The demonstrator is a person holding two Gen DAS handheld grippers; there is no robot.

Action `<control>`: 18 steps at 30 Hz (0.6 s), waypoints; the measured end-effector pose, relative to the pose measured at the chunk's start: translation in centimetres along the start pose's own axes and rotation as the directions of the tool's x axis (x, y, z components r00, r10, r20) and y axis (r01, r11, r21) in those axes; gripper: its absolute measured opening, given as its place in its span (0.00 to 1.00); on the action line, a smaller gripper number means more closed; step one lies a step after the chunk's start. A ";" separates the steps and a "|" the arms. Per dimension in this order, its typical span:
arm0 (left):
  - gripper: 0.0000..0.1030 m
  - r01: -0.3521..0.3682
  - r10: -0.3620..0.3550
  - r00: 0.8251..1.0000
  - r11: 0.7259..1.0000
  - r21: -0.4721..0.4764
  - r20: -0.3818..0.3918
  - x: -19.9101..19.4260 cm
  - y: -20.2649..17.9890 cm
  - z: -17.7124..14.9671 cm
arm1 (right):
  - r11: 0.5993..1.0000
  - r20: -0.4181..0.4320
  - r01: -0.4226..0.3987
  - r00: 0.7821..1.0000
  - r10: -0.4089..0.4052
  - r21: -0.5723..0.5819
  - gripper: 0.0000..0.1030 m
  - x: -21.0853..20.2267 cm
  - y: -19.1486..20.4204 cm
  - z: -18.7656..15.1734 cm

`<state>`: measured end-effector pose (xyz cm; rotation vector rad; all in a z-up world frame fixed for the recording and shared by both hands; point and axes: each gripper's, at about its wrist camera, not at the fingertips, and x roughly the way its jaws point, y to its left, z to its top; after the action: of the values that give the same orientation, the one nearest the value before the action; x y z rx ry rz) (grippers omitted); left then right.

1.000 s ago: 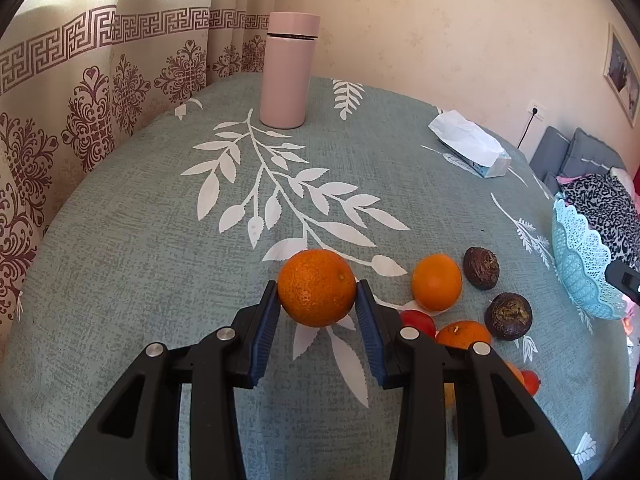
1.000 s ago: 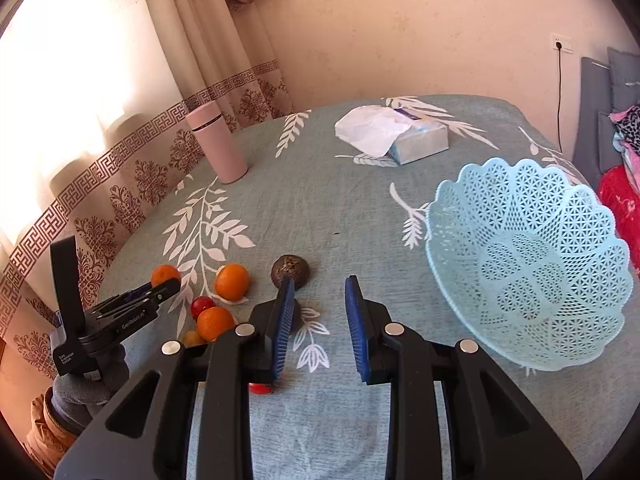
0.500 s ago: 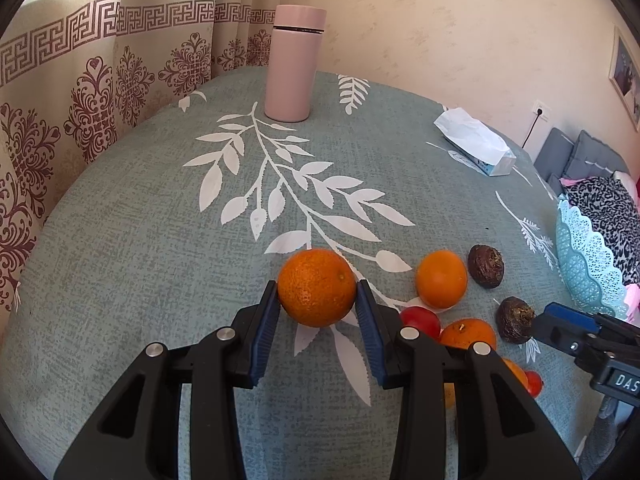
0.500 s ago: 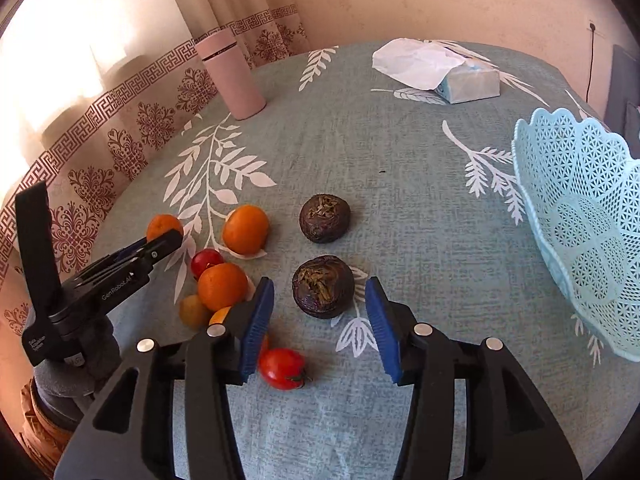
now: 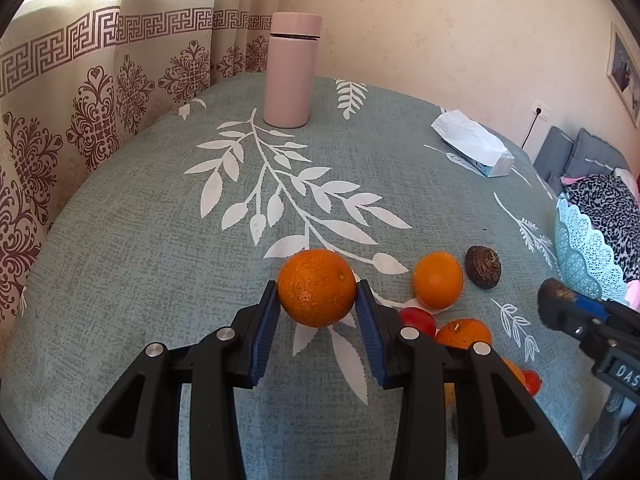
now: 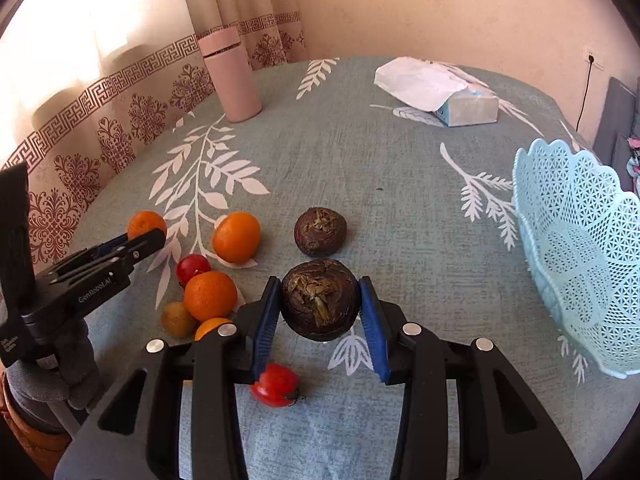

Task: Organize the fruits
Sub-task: 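Carry the dark fruit into the blue basket and open the right tool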

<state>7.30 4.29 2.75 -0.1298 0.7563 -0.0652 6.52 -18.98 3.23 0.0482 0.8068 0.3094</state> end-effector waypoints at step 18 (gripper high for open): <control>0.38 0.061 -0.066 0.997 0.990 0.129 0.035 -3.5 -7.0 1.1 | 0.912 0.135 0.223 0.949 -0.284 0.344 0.40 -9.5 -15.1 0.2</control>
<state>5.39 -2.20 6.93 -0.0325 0.7071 -0.1708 4.37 -36.13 7.61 0.2758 0.6648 -0.0792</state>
